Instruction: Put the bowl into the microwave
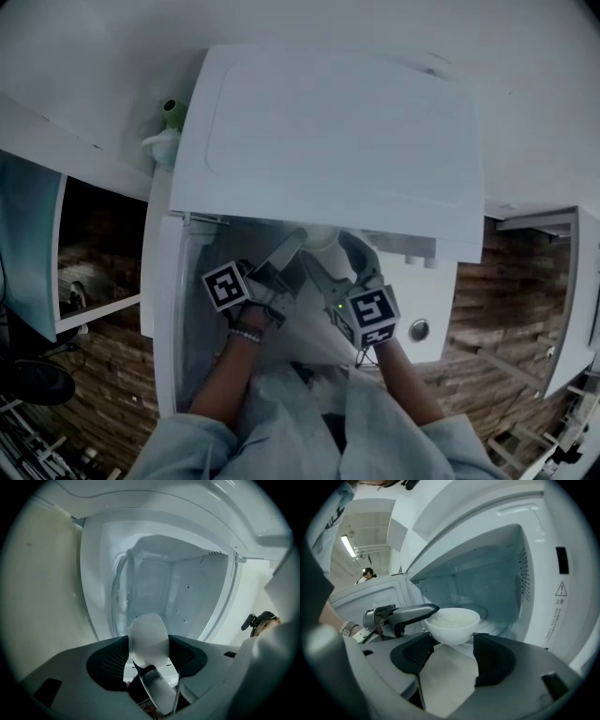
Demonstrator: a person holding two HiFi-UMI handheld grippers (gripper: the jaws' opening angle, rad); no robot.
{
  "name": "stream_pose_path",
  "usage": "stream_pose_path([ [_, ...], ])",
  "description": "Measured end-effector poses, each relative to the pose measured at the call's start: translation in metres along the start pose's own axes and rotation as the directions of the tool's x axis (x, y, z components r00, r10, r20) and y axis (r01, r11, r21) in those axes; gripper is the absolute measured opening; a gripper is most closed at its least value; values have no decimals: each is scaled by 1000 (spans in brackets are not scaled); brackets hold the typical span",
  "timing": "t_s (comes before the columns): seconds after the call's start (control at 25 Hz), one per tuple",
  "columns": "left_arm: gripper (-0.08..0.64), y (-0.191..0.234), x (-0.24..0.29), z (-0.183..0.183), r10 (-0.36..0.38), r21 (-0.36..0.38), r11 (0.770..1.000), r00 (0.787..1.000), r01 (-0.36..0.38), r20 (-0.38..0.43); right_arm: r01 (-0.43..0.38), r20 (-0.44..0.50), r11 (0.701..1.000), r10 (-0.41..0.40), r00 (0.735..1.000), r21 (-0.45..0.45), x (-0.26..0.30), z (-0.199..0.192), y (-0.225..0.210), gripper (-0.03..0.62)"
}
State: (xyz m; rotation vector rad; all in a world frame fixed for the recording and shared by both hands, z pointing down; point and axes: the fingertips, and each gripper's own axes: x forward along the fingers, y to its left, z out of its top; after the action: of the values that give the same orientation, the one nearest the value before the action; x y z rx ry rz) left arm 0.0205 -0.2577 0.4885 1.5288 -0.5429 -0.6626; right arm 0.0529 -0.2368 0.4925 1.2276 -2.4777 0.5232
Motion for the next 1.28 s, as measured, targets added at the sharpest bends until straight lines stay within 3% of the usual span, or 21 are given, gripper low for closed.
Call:
stream_pose_path([
  [0.52,258,14,2,12,20,18,1000,1000,-20,16,29,-56,999,-28,998,24,19,-6,-4,301],
  [1.08,259,9,7,15,37,3,999,999,-37,19,42,-29,999,-42,999,2,20,3,-8,293],
  [1.28,250,1,10,17,15,97,995,1000,-16,7,47,-8,999,-47,999,-3,19,8,-8,288],
])
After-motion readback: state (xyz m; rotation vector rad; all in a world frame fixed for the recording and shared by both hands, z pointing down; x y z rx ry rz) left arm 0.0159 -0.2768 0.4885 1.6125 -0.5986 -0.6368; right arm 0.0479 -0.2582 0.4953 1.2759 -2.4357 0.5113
